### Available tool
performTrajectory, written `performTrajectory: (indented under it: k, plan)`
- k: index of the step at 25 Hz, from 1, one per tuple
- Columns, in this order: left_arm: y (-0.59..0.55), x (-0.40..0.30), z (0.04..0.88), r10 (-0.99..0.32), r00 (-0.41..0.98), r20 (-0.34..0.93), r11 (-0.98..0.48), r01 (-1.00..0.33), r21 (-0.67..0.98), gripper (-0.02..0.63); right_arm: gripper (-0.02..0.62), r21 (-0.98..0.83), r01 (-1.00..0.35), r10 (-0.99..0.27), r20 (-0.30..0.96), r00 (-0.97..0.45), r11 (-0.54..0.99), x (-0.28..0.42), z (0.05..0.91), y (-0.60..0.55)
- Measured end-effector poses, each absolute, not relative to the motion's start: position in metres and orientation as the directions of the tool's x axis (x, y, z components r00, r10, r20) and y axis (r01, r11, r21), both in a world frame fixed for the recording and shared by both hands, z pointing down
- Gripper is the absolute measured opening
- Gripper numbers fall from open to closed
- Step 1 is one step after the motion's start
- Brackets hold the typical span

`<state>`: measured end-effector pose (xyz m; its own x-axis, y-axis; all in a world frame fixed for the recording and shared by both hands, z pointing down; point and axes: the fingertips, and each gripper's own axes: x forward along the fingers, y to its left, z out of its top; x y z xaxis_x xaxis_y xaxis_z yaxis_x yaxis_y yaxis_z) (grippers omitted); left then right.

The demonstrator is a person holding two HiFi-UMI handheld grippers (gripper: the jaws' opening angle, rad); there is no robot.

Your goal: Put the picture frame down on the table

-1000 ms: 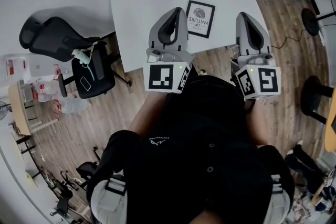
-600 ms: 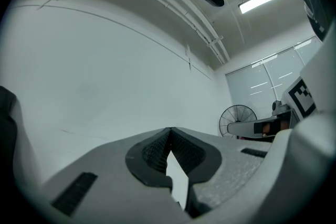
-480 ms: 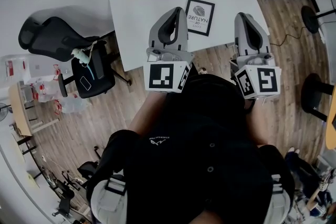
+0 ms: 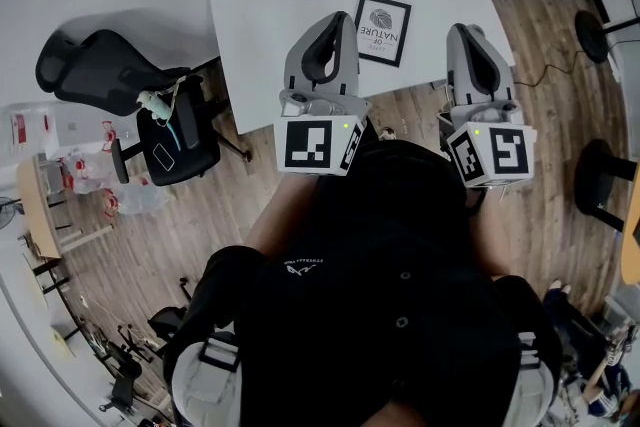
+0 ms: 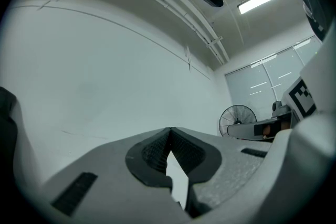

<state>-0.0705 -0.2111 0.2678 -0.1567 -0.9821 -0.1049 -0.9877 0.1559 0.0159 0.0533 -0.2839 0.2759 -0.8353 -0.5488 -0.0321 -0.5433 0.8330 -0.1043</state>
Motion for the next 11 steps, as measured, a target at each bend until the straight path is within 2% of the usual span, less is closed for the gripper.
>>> performTrajectory:
  k: [11]
  plan:
    - [-0.2134, -0.0696, 0.2651, -0.983, -0.145, -0.113, 0.145, -0.989, 0.007, 0.008, -0.002, -0.101, -0.539, -0.544, -0.020, -0.839, 0.836, 0.0485, 0.2771, -0.2802]
